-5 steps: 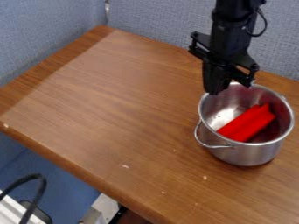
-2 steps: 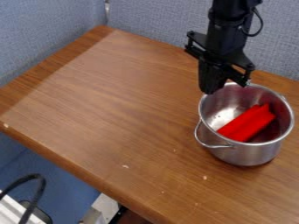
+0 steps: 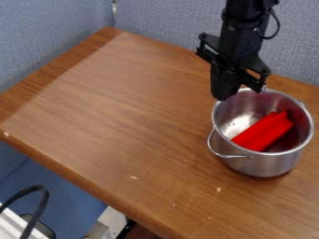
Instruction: Put the red object in the metal pot
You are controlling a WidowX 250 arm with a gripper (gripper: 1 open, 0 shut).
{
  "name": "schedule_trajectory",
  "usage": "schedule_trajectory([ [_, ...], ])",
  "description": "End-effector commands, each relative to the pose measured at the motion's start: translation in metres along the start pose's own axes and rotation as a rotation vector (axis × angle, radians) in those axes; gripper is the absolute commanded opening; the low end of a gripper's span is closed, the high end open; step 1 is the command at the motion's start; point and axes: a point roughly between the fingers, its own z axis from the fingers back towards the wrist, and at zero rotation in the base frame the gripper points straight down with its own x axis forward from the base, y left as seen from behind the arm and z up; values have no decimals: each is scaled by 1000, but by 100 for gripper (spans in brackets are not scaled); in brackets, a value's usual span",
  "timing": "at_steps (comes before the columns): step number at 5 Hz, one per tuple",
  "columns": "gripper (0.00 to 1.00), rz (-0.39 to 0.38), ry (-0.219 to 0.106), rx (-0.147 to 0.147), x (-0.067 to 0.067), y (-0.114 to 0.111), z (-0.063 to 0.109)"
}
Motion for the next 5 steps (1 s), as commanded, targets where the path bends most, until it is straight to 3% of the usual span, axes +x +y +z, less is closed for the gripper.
schedule_trajectory([
  [1, 0, 18, -80, 25, 4, 10, 26],
  [5, 0, 14, -86, 34, 1, 13, 33],
])
